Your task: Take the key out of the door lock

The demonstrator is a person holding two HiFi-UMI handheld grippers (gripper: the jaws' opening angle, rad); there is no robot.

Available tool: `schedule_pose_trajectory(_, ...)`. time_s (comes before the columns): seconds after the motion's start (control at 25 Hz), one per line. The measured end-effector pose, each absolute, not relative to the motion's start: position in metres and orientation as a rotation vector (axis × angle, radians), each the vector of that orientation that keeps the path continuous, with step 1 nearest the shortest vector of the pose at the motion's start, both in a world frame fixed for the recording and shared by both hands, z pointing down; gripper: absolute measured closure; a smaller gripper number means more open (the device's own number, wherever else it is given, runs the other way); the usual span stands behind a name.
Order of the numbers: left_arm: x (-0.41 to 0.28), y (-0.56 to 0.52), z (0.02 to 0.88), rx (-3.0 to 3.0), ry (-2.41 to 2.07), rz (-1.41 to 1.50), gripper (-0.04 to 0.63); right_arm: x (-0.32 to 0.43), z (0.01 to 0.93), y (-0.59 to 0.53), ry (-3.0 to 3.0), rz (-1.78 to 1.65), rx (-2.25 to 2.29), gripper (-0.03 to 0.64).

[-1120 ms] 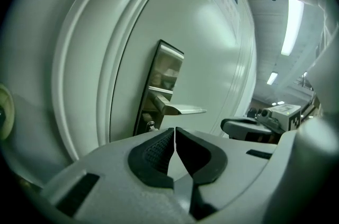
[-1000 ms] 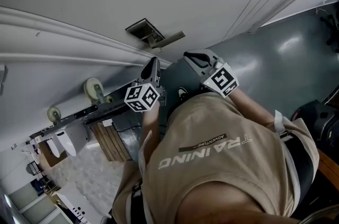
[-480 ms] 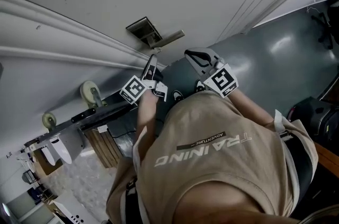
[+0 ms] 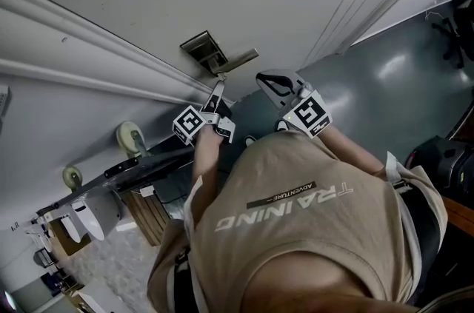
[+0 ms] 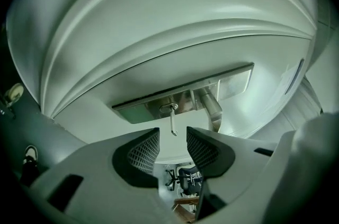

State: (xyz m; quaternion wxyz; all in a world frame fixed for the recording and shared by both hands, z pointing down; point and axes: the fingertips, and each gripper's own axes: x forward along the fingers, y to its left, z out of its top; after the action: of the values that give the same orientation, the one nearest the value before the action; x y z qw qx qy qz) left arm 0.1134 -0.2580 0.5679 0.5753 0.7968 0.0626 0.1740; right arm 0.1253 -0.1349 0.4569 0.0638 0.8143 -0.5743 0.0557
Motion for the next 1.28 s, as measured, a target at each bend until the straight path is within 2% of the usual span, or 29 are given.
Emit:
schedule_pose_trajectory(0.32, 0.139, -0.26, 0.574, 1.715, 0.201, 0.34, 0.465, 0.123, 0.464, -0.129, -1.71, 0.223, 2.459, 0.601)
schedule_pose_trajectory(0.44, 0.144, -0.258, 0.574, 1.721, 0.196, 0.347, 0.531, 0.125, 0.464, -0.128, -1.707, 0.227, 2.458, 0.601)
schedule_pose_trajectory(0.68, 0.154, -0.252, 0.573, 1.668, 0.226, 0.309, 0.56, 0.126, 0.467, -0.124, -1.684, 0.251, 2.462, 0.601)
schedule_pose_trajectory(1.28, 0.157, -0.253, 0.57, 1.61, 0.206, 0.23, 0.571, 0.124, 0.47, -0.133, -1.707, 0.29, 2.472, 0.601)
